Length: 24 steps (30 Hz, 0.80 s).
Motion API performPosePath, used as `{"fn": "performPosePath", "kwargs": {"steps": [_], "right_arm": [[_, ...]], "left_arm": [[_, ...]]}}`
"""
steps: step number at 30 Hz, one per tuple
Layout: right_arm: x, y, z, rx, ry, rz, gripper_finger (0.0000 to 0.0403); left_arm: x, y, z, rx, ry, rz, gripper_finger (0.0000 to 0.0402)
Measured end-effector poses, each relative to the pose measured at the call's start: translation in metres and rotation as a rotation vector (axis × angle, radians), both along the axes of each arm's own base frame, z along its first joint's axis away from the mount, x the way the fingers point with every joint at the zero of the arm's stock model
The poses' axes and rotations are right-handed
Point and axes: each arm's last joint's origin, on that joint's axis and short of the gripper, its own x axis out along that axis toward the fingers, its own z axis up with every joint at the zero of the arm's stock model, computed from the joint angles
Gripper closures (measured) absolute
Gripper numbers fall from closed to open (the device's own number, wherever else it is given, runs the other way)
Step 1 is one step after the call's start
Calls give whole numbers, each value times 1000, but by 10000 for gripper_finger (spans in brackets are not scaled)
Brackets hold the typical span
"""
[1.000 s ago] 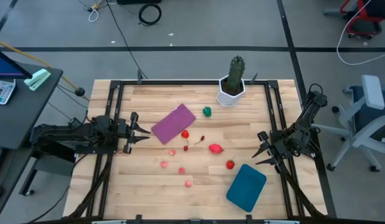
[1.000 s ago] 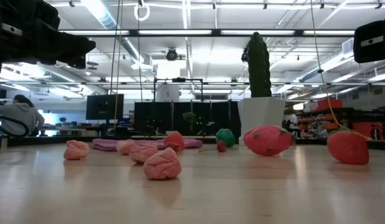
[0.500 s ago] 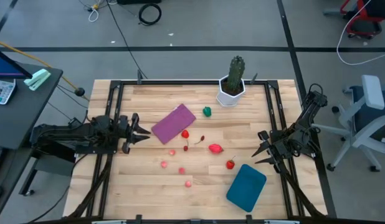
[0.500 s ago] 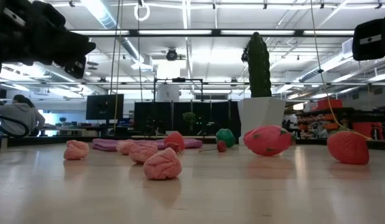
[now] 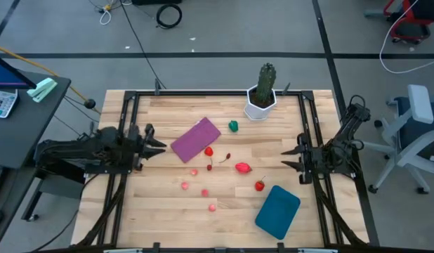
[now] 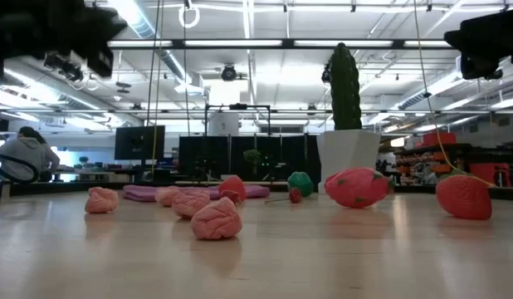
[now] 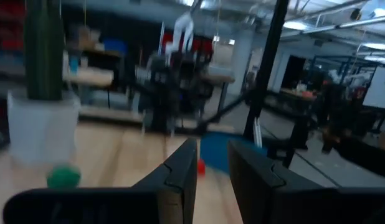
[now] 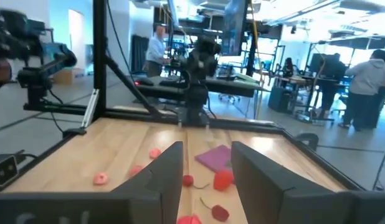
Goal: Pick and placing Produce into tupperware
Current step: Put the peach into the blue bin
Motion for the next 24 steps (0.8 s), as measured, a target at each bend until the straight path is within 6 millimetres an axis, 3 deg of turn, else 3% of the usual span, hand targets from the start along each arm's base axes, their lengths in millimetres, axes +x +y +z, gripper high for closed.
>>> {"fn": "performPosePath", "kwargs": {"steps": [5, 8, 16, 20, 24], "right_arm": [[2, -4, 3, 30, -27, -47, 260], [2, -7, 12, 80, -94, -81, 260], [3, -12, 25, 164, -237, 6, 260], [5, -13, 34, 143, -247, 25, 260], [9, -14, 57, 67, -245, -26, 260]], "left_arm": [[0, 1, 32, 1, 366, 49, 308], [6, 3, 39, -31, 600, 88, 308], [46, -1, 18, -96, 833, 57, 308], [60, -19, 4, -127, 943, -61, 308], [73, -38, -9, -83, 1009, -132, 308]]}}
